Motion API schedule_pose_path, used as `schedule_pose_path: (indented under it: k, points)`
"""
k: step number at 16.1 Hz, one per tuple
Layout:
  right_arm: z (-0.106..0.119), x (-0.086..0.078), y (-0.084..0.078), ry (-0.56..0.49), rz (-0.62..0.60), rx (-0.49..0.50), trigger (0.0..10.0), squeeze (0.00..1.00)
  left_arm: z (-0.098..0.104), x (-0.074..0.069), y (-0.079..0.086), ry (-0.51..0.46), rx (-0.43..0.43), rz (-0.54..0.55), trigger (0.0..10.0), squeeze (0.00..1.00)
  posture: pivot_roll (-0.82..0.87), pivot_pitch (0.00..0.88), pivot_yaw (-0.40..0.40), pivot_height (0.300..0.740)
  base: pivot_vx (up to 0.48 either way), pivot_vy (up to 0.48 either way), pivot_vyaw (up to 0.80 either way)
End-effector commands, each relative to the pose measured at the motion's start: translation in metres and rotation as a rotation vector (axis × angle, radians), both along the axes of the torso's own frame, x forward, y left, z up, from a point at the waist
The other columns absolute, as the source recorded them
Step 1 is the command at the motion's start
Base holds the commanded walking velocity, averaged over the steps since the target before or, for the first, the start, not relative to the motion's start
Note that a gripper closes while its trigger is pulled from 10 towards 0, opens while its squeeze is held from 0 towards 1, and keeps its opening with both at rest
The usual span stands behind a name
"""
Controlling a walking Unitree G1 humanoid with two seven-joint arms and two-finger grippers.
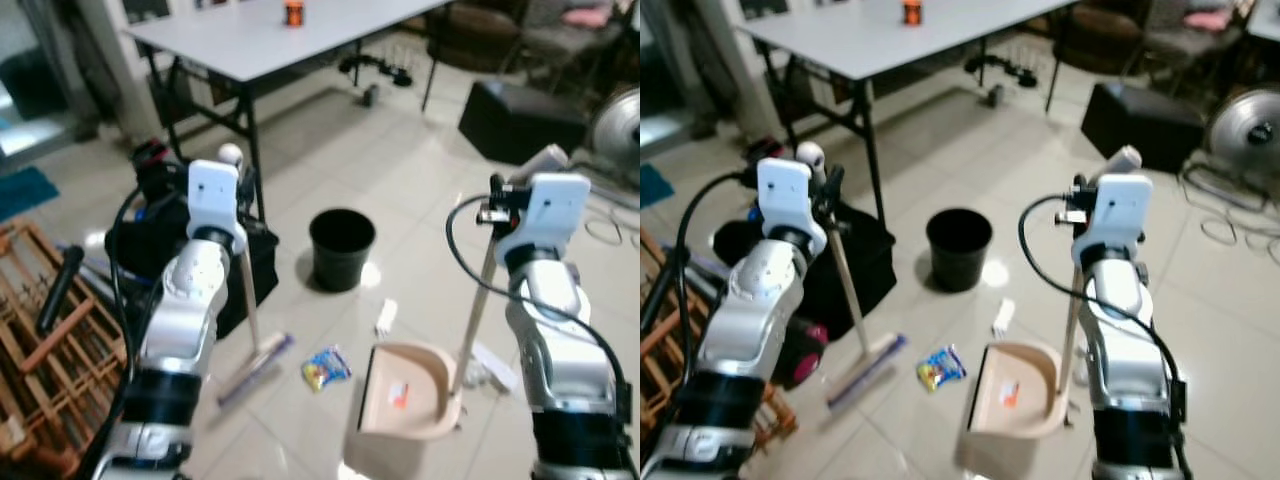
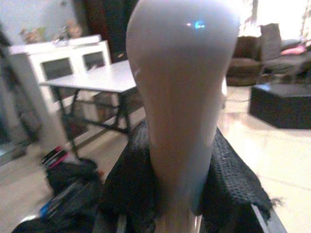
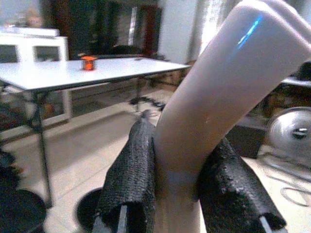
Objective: Sweep floor
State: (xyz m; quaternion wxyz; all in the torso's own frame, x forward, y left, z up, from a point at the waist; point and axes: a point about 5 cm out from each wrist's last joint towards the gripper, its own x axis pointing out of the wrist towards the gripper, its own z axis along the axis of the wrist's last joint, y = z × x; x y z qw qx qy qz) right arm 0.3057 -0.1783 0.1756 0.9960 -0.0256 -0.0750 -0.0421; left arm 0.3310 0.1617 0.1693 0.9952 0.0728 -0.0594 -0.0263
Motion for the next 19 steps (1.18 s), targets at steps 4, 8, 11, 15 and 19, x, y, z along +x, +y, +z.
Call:
schedule_pose_path:
  k: [4,8,11,15,19]
  points:
    - [0.007,-0.001,-0.001,-0.039,0.009,0.042,10.0,0.0,0.012,0.002,-0.007,-0.046,0.012,-0.022,10.0,0.0,-0.04,0.022,0.001,0.74,0.381,0.0,-0.7]
    - [-0.001,-0.01,0.001,-0.013,0.009,0.03,10.0,0.0,0.008,0.001,-0.007,-0.036,0.018,-0.036,10.0,0.0,-0.04,0.035,0.011,0.74,0.38,0.0,-0.6]
    - [-0.01,-0.012,0.007,0.009,0.038,0.034,10.0,0.0,0.01,0.004,-0.005,-0.03,0.039,-0.046,10.0,0.0,-0.04,0.067,0.017,0.74,0.381,0.0,0.0]
    - [-0.012,-0.01,0.004,0.007,0.011,-0.005,10.0,0.0,0.008,0.006,-0.005,-0.024,0.049,-0.048,10.0,0.0,-0.04,0.13,0.01,0.74,0.37,0.0,0.0]
    - [-0.006,0.004,0.004,-0.042,0.014,-0.039,10.0,0.0,0.012,0.02,-0.011,-0.032,0.035,-0.048,10.0,0.0,-0.03,0.171,0.002,0.74,0.355,0.0,0.0]
